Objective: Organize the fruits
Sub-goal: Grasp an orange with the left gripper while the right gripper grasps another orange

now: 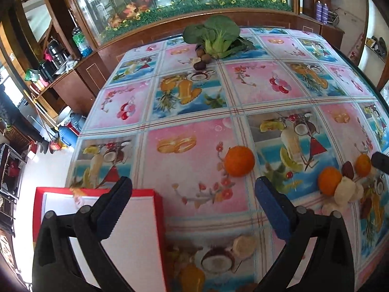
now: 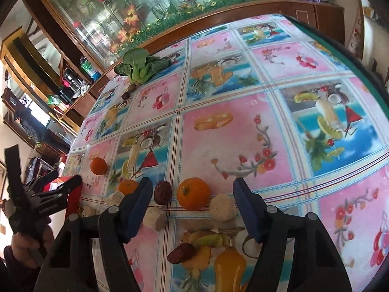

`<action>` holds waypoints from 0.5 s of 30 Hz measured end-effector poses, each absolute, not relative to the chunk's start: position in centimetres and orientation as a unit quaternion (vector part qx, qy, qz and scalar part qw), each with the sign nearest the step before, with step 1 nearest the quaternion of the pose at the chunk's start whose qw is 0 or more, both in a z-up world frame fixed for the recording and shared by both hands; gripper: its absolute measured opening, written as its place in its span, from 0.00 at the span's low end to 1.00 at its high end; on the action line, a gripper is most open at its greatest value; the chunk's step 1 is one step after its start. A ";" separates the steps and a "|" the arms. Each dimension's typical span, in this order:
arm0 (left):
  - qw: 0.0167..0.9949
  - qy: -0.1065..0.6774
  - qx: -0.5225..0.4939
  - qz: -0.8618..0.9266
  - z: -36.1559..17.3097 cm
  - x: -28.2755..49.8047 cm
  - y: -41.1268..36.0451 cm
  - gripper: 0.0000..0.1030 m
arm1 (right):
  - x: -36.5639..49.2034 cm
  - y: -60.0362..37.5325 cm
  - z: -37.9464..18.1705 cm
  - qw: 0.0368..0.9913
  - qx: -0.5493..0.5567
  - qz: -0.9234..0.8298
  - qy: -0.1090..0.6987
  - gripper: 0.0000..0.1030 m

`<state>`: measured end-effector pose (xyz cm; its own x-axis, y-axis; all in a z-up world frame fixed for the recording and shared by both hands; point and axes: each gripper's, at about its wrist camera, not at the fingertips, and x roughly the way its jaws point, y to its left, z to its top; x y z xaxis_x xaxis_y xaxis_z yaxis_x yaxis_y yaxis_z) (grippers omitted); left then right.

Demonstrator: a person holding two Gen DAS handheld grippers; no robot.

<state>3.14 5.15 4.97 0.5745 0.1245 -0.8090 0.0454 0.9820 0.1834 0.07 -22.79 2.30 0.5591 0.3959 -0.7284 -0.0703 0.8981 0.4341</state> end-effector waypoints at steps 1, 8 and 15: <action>0.881 0.465 0.091 0.017 4.8 3.6 4.8 0.93 | 0.3 -22.9 2.2 0.864 0.181 0.135 0.450 0.65; 0.866 0.492 0.092 -0.007 2.9 6.0 2.9 0.76 | 0.7 -23.0 1.4 0.860 0.177 0.147 0.456 0.64; 0.864 0.498 0.063 -0.041 1.8 6.5 2.9 0.47 | 0.4 -21.9 1.5 0.869 0.133 0.148 0.453 0.61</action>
